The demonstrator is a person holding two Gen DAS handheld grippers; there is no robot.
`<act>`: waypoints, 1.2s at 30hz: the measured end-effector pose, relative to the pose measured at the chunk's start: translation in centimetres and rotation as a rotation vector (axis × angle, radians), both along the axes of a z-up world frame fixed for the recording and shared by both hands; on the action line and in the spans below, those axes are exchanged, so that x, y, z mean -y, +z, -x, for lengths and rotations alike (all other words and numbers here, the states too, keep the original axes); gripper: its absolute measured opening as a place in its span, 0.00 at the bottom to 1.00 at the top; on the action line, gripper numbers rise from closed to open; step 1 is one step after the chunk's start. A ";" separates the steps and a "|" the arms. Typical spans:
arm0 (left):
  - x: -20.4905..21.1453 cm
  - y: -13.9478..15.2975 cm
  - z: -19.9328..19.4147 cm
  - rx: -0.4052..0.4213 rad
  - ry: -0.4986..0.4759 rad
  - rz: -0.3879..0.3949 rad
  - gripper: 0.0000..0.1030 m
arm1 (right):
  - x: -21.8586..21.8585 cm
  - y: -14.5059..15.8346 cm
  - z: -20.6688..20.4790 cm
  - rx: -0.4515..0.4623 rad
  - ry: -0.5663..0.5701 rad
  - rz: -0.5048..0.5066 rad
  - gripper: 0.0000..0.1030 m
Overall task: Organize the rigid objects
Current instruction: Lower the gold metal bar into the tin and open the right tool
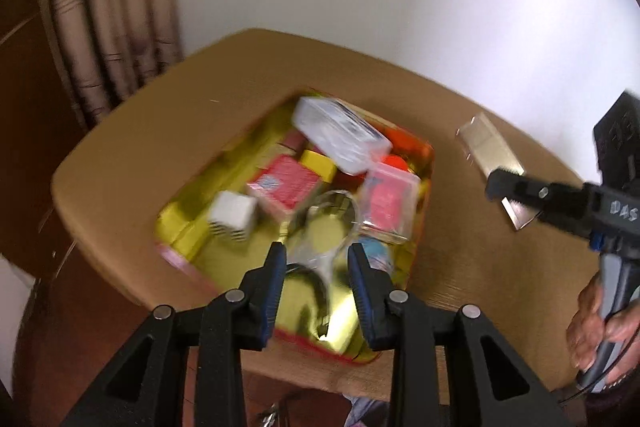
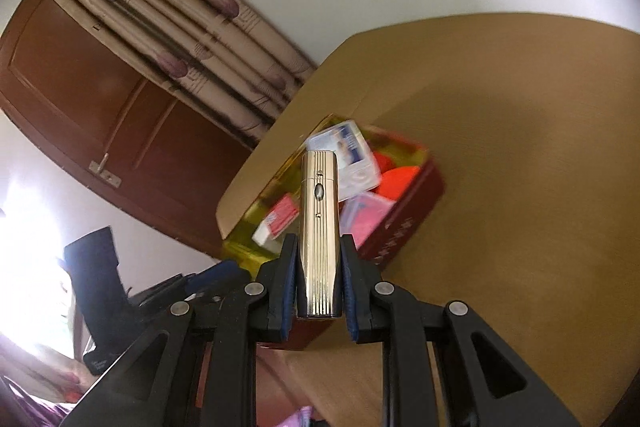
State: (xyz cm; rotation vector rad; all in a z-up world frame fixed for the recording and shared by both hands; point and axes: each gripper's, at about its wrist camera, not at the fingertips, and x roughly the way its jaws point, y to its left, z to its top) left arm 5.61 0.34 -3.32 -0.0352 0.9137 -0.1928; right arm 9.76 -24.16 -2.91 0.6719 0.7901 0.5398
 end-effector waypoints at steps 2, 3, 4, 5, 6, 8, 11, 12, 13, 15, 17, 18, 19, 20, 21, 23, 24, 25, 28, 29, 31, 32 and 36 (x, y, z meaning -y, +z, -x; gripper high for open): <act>-1.3 0.4 1.1 0.028 0.067 -0.020 0.35 | -1.1 -0.1 -0.3 -0.016 0.027 -0.039 0.18; -2.0 0.5 1.6 0.041 0.103 -0.032 0.36 | -1.7 -0.2 -0.5 -0.029 0.033 -0.062 0.18; -2.6 0.6 2.0 0.048 0.125 -0.037 0.36 | -1.9 -0.4 -0.5 -0.040 0.036 -0.079 0.18; -3.3 0.7 2.4 0.059 0.151 -0.045 0.36 | -2.6 -0.9 -1.0 -0.071 0.040 -0.125 0.18; -3.7 0.7 2.6 0.068 0.173 -0.052 0.36 | -3.2 -1.3 -1.4 -0.097 0.044 -0.160 0.18; -4.7 0.7 3.0 0.085 0.221 -0.059 0.36 | -4.3 -2.2 -1.5 -0.133 0.049 -0.181 0.18; -5.8 0.7 3.0 0.099 0.254 -0.053 0.36 | -6.9 -3.3 -1.7 -0.192 0.044 -0.170 0.19; -6.1 0.6 3.0 0.102 0.267 -0.052 0.36 | -7.3 -3.5 -1.7 -0.204 0.037 -0.169 0.19; -6.3 0.5 3.1 0.096 0.267 -0.049 0.36 | -7.6 -3.7 -1.7 -0.211 0.024 -0.164 0.19; -6.5 0.1 2.8 0.071 0.252 -0.031 0.36 | -7.8 -3.8 -1.6 -0.212 -0.012 -0.140 0.19; -6.7 -0.2 2.8 0.060 0.246 -0.022 0.36 | -7.6 -3.8 -1.8 -0.210 -0.040 -0.117 0.19; -6.7 -0.3 2.7 0.056 0.243 -0.021 0.36 | -7.6 -3.8 -2.0 -0.209 -0.052 -0.112 0.19; -6.7 -0.3 2.7 0.057 0.241 -0.016 0.36 | -7.2 -3.9 -2.0 -0.209 -0.058 -0.108 0.19; -6.7 -0.3 2.7 0.057 0.237 -0.015 0.36 | -7.2 -4.0 -2.1 -0.212 -0.070 -0.102 0.19; -6.7 -0.4 2.7 0.056 0.230 -0.019 0.36 | -7.2 -4.0 -2.2 -0.214 -0.074 -0.099 0.21; -6.5 -0.6 2.6 0.049 0.224 -0.026 0.36 | -7.5 -4.1 -2.3 -0.211 -0.082 -0.089 0.22; -6.6 -0.7 2.5 0.042 0.221 -0.023 0.36 | -7.7 -3.9 -2.2 -0.196 -0.089 -0.069 0.22; -6.7 -0.8 2.5 0.039 0.218 -0.015 0.36 | -7.8 -3.7 -2.1 -0.188 -0.098 -0.052 0.24; -6.8 -1.0 2.3 0.025 0.215 0.007 0.36 | -7.8 -2.9 -1.9 -0.154 -0.108 -0.010 0.29; -6.9 -0.9 2.4 0.023 0.213 0.010 0.36 | -7.7 -2.4 -1.7 -0.135 -0.122 0.020 0.29; -6.9 -1.0 2.4 0.021 0.210 0.009 0.36 | -7.4 -1.7 -1.2 -0.109 -0.114 0.061 0.29; -6.8 -0.9 2.4 0.022 0.207 0.008 0.36 | -7.1 -1.3 -0.9 -0.091 -0.114 0.075 0.29; -6.3 -0.8 2.7 0.034 0.186 0.000 0.36 | -7.4 0.5 1.3 0.012 -0.137 0.224 0.33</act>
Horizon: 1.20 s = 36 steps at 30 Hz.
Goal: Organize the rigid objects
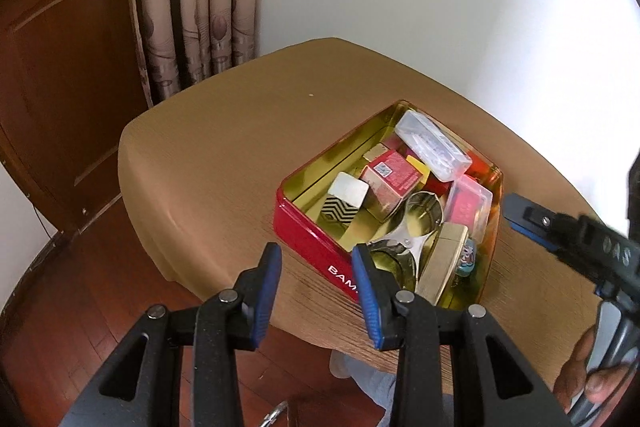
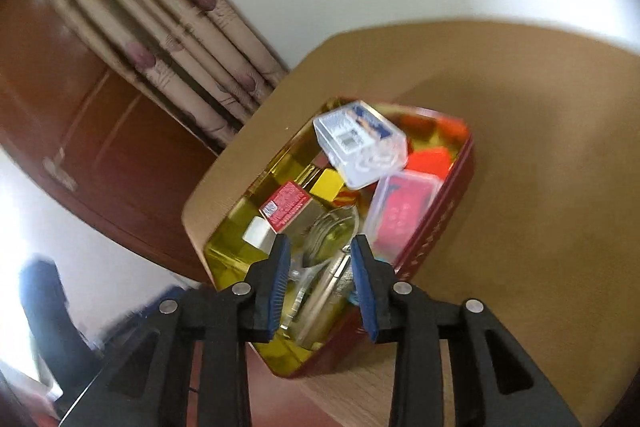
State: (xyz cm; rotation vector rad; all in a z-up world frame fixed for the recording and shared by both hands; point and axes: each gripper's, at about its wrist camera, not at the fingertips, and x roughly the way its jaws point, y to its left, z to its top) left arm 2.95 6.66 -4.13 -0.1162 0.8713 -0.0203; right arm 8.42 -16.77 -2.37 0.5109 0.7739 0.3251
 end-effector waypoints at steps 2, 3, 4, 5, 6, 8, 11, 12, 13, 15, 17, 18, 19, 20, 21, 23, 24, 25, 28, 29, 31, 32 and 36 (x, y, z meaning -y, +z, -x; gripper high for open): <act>0.2 0.1 0.1 0.008 -0.006 -0.010 0.36 | -0.6 0.5 1.0 0.033 -0.005 0.073 0.39; 0.3 0.2 0.3 0.016 -0.010 -0.012 0.36 | -1.2 0.8 1.7 0.054 -0.010 0.122 0.44; 0.4 0.3 0.3 0.021 -0.014 -0.013 0.36 | -1.5 1.0 2.2 0.070 -0.018 0.161 0.46; 0.5 0.4 0.4 0.029 -0.016 -0.016 0.36 | -1.9 1.1 2.8 0.092 -0.029 0.211 0.52; 0.5 0.5 0.5 0.034 -0.017 -0.020 0.36 | -2.5 1.3 3.4 0.115 -0.044 0.269 0.57; 0.6 0.7 0.6 0.043 -0.020 -0.028 0.36 | -3.1 1.7 4.4 0.155 -0.059 0.337 0.60; 0.9 0.8 0.8 0.053 -0.023 -0.042 0.36 | -3.6 2.3 5.5 0.193 -0.085 0.394 0.66; 0.9 0.9 0.9 0.057 -0.023 -0.046 0.36 | -3.7 2.6 5.9 0.211 -0.102 0.413 0.70; 1.0 1.0 1.0 0.063 -0.022 -0.050 0.36 | -3.8 2.9 6.2 0.221 -0.111 0.419 0.72; 1.2 1.2 1.3 0.083 -0.022 -0.060 0.36 | -3.8 3.6 7.0 0.247 -0.131 0.430 0.78; 1.2 1.5 1.6 0.098 -0.021 -0.069 0.36 | -4.0 4.3 7.9 0.274 -0.163 0.458 0.81; 1.3 1.6 1.8 0.109 -0.022 -0.072 0.36 | -4.0 4.5 8.2 0.283 -0.173 0.464 0.84; 1.4 1.8 2.0 0.119 -0.025 -0.075 0.36 | -4.0 4.7 8.5 0.289 -0.179 0.468 0.85; 1.5 1.9 2.1 0.126 -0.026 -0.078 0.36 | -4.0 4.9 8.8 0.295 -0.186 0.470 0.85; 1.5 2.1 2.3 0.135 -0.026 -0.082 0.36 | -3.9 5.1 9.2 0.302 -0.199 0.473 0.86; 1.8 2.4 2.7 0.155 -0.030 -0.093 0.37 | -3.7 5.6 10.0 0.312 -0.234 0.484 0.91; 1.9 2.5 2.9 0.166 -0.032 -0.096 0.37 | -3.7 5.7 10.2 0.316 -0.240 0.487 0.92; 2.0 2.7 3.2 0.179 -0.033 -0.101 0.37 | -3.6 5.8 10.6 0.321 -0.251 0.491 0.92; 2.3 3.3 4.0 0.225 -0.030 -0.114 0.40 | -3.5 6.3 11.5 0.331 -0.282 0.506 0.96; 2.5 3.5 4.4 0.245 -0.033 -0.118 0.42 | -3.4 6.4 11.8 0.334 -0.291 0.511 0.96; 2.7 3.9 4.9 0.274 -0.036 -0.128 0.46 | -3.4 6.7 12.7 0.346 -0.318 0.517 0.98; 2.9 4.1 5.3 0.303 -0.039 -0.130 0.48 | -3.4 6.8 13.1 0.354 -0.328 0.522 0.99; 3.7 4.6 6.4 0.365 -0.076 -0.140 0.51 | -3.7 6.9 13.9 0.358 -0.356 0.562 0.99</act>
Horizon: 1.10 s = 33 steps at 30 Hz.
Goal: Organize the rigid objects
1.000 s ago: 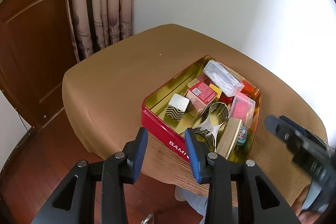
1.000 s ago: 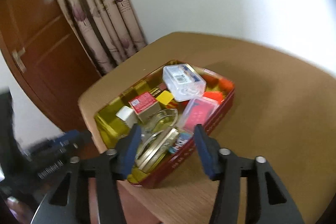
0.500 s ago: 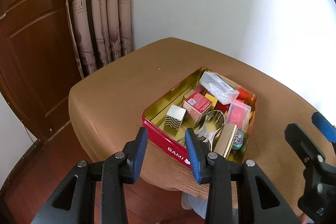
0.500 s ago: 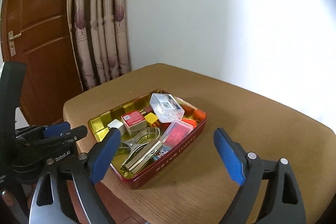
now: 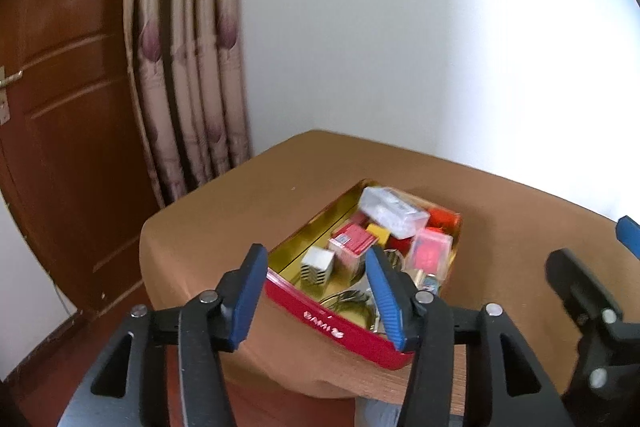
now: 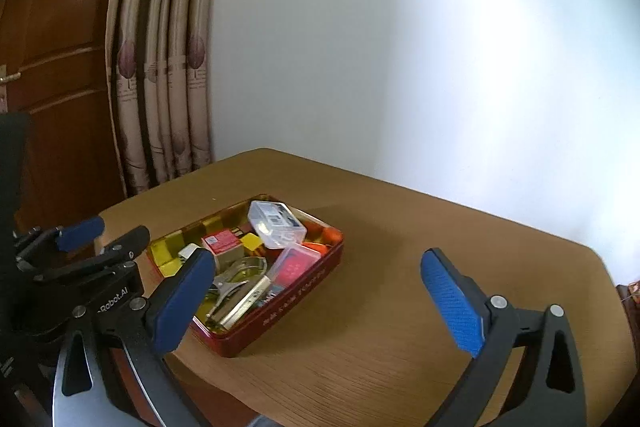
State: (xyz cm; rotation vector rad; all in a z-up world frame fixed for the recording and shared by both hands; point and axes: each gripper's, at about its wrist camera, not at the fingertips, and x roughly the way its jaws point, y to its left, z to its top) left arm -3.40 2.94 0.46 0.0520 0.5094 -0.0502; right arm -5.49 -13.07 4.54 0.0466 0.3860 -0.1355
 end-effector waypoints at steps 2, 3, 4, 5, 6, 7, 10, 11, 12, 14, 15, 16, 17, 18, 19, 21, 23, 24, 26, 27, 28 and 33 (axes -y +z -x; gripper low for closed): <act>0.6 0.1 0.4 0.026 -0.017 -0.029 0.51 | 0.0 0.1 0.3 0.004 -0.004 -0.001 0.99; 0.8 0.1 0.5 0.034 -0.013 -0.045 0.52 | 0.1 0.1 0.6 0.010 -0.011 -0.006 0.99; 0.9 0.2 0.6 0.037 -0.016 -0.050 0.53 | 0.2 0.2 0.7 0.013 -0.015 -0.009 0.99; 1.0 0.2 0.6 0.036 -0.027 -0.050 0.53 | 0.4 0.2 0.8 0.014 -0.016 -0.013 0.99; 1.0 0.2 0.5 0.035 -0.035 -0.050 0.53 | 0.4 0.3 0.9 0.015 -0.018 -0.014 0.99; 1.0 0.2 0.5 0.036 -0.036 -0.050 0.53 | 0.5 0.4 1.1 0.020 -0.025 -0.013 0.99; 1.0 0.3 0.6 0.036 -0.044 -0.052 0.53 | 0.5 0.6 1.4 0.030 -0.039 -0.001 0.99; 1.0 0.2 0.5 0.033 -0.044 -0.054 0.53 | 0.5 0.7 1.5 0.033 -0.050 0.005 0.99; 0.9 0.2 0.5 0.029 -0.039 -0.054 0.53 | 0.5 0.7 1.6 0.035 -0.056 0.008 0.99; 0.8 0.1 0.3 0.016 -0.038 -0.048 0.53 | 0.5 0.8 1.6 0.039 -0.066 0.012 0.99; 0.6 0.1 0.3 0.012 -0.037 -0.040 0.53 | 0.5 0.8 1.7 0.040 -0.073 0.015 0.99; 0.5 0.1 0.3 0.014 -0.032 -0.036 0.53 | 0.5 0.9 1.7 0.041 -0.076 0.018 0.99; 0.4 0.1 0.3 0.016 -0.026 -0.032 0.53 | 0.5 0.9 1.8 0.041 -0.080 0.020 0.99; 0.3 0.2 0.3 0.017 -0.026 -0.027 0.53 | 0.4 0.9 1.9 0.042 -0.086 0.023 0.99; 0.3 0.2 0.4 0.017 -0.025 -0.027 0.53 | 0.4 0.9 1.9 0.042 -0.090 0.026 0.99; 0.3 0.2 0.4 0.016 -0.023 -0.036 0.53 | 0.1 0.9 2.2 0.050 -0.110 0.042 0.99; 0.4 0.1 0.4 0.011 -0.035 -0.037 0.53 | -0.2 0.9 2.5 0.063 -0.119 0.057 0.99; 0.4 0.1 0.5 0.013 -0.037 -0.043 0.53 | -0.3 1.0 2.7 0.069 -0.116 0.058 0.99; 0.5 0.1 0.5 0.010 -0.053 -0.046 0.53 | -0.3 1.2 2.9 0.077 -0.114 0.055 0.99; 0.5 0.1 0.5 0.008 -0.066 -0.041 0.53 | -0.3 1.3 3.1 0.084 -0.111 0.049 0.99; 0.5 0.1 0.5 0.009 -0.069 -0.040 0.53 | -0.3 1.4 3.2 0.087 -0.111 0.046 0.99; 0.4 0.2 0.6 0.010 -0.080 -0.031 0.53 | 0.2 1.5 3.3 0.087 -0.107 0.022 0.99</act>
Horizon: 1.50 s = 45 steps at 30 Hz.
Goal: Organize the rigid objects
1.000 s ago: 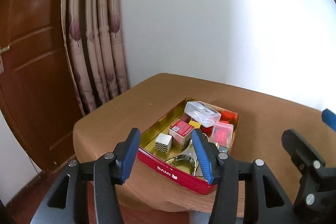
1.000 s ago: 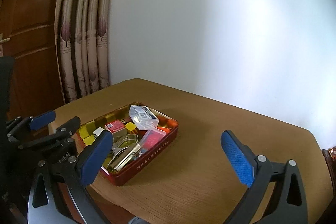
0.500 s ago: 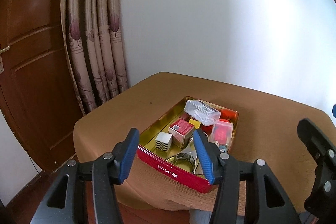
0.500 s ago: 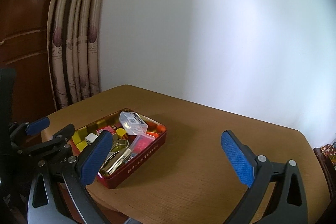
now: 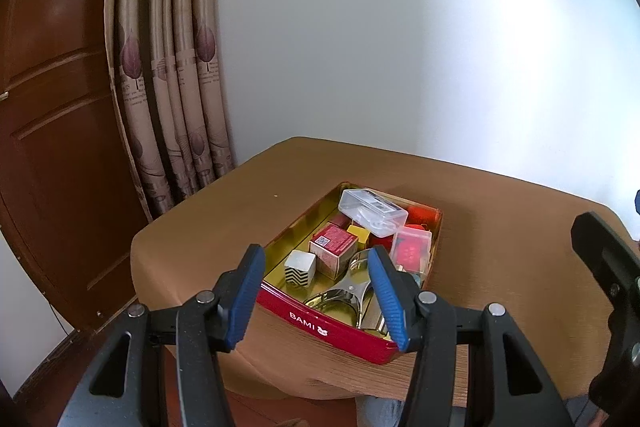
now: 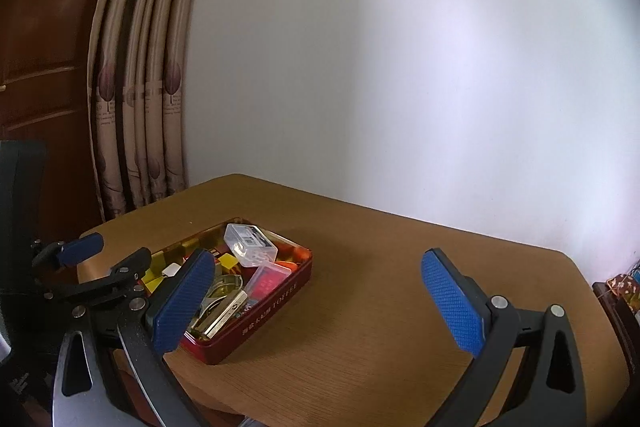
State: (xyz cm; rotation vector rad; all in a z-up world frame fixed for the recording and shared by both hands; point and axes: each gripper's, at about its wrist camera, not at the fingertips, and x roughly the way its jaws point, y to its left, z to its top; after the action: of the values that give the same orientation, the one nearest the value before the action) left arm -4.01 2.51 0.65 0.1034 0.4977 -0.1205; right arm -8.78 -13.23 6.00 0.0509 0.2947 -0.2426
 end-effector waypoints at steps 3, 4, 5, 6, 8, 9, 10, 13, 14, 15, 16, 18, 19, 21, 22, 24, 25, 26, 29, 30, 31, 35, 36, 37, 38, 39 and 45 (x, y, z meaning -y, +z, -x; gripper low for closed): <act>-0.3 0.0 0.1 -0.009 -0.005 0.023 0.53 | 0.1 0.1 0.1 0.001 0.005 -0.008 0.99; -0.3 -0.1 0.0 -0.011 -0.003 0.025 0.53 | 0.0 0.1 0.1 0.003 0.007 -0.008 0.99; -0.3 -0.1 0.0 -0.011 0.001 0.025 0.53 | 0.0 0.1 0.1 0.003 0.009 -0.007 0.99; -0.4 -0.1 0.0 -0.012 0.006 0.024 0.53 | -0.1 0.2 0.1 0.004 0.011 -0.005 0.99; -0.4 -0.1 -0.1 -0.014 0.007 0.025 0.53 | -0.1 0.2 0.1 0.006 0.015 -0.004 0.99; -0.4 -0.1 0.0 -0.013 0.008 0.026 0.53 | -0.1 0.3 0.2 0.007 0.017 -0.003 0.99; -0.5 -0.1 0.0 -0.014 0.005 0.026 0.53 | -0.2 0.3 0.1 0.006 0.021 -0.002 0.99; -0.3 -0.1 -0.1 -0.017 0.003 0.018 0.53 | -0.3 0.3 0.1 0.006 0.030 0.000 0.99; -0.3 -0.1 0.0 -0.015 0.005 0.010 0.53 | -0.3 0.3 0.1 0.006 0.033 0.001 0.99; -0.2 -0.1 -0.1 -0.016 0.009 0.003 0.54 | -0.3 0.3 0.1 0.007 0.034 0.001 0.99; -0.2 -0.1 -0.1 -0.016 0.011 -0.001 0.57 | -0.3 0.3 0.1 0.008 0.036 0.000 0.99; -0.2 0.0 -0.1 -0.018 0.012 0.000 0.62 | -0.3 0.3 0.1 0.010 0.040 -0.002 0.99; -0.3 0.0 -0.1 -0.013 0.014 0.005 0.62 | -0.3 0.2 0.1 0.010 0.040 -0.003 0.99; -0.2 0.0 0.0 -0.007 0.017 0.005 0.62 | -0.3 0.2 0.1 0.009 0.043 -0.007 0.99; -0.2 0.0 0.0 -0.009 0.018 0.004 0.62 | -0.3 0.1 0.0 0.008 0.046 -0.007 0.99; -0.1 -0.2 -0.2 -0.024 0.010 -0.001 0.62 | -0.4 0.1 -0.1 0.002 0.051 -0.007 0.99; -0.1 -0.2 -0.2 -0.028 0.011 -0.002 0.62 | -0.4 0.1 -0.1 0.002 0.051 -0.007 0.99; -0.1 -0.2 -0.2 -0.028 0.014 -0.005 0.62 | -0.5 0.0 -0.2 0.003 0.053 -0.007 0.99; -0.1 -0.3 -0.2 -0.034 0.016 -0.003 0.63 | -0.6 -0.1 -0.2 -0.004 0.053 -0.004 0.99; -0.1 -0.3 -0.3 -0.032 0.021 -0.004 0.63 | -0.6 -0.2 -0.3 -0.007 0.054 -0.003 0.99; -0.2 -0.3 -0.2 -0.031 0.023 -0.004 0.63 | -0.7 -0.3 -0.3 -0.009 0.056 -0.003 0.99; -0.2 -0.4 -0.4 -0.043 0.019 0.002 0.65 | -0.6 -0.7 -0.6 -0.024 0.053 -0.001 0.99; -0.1 -0.5 -0.4 -0.046 0.018 -0.001 0.65 | -0.5 -0.8 -0.7 -0.027 0.052 -0.004 0.99; -0.1 -0.5 -0.4 -0.046 0.017 -0.001 0.65 | -0.5 -0.9 -0.8 -0.030 0.050 -0.006 0.99; -0.1 -0.5 -0.4 -0.045 0.017 -0.002 0.66 | -0.4 -1.0 -0.9 -0.034 0.049 -0.010 0.99; -0.1 -0.5 -0.3 -0.045 0.016 -0.004 0.66 | -0.3 -1.1 -0.9 -0.038 0.050 -0.014 0.99; -0.2 -0.5 -0.2 -0.044 0.027 0.000 0.66 | 1.0 -1.2 -0.5 -0.034 0.024 -0.024 0.99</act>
State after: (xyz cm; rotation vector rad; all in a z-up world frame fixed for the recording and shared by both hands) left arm -3.79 2.73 0.13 0.0939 0.5424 -0.0966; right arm -8.32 -14.19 4.78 0.0670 0.3323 -0.2163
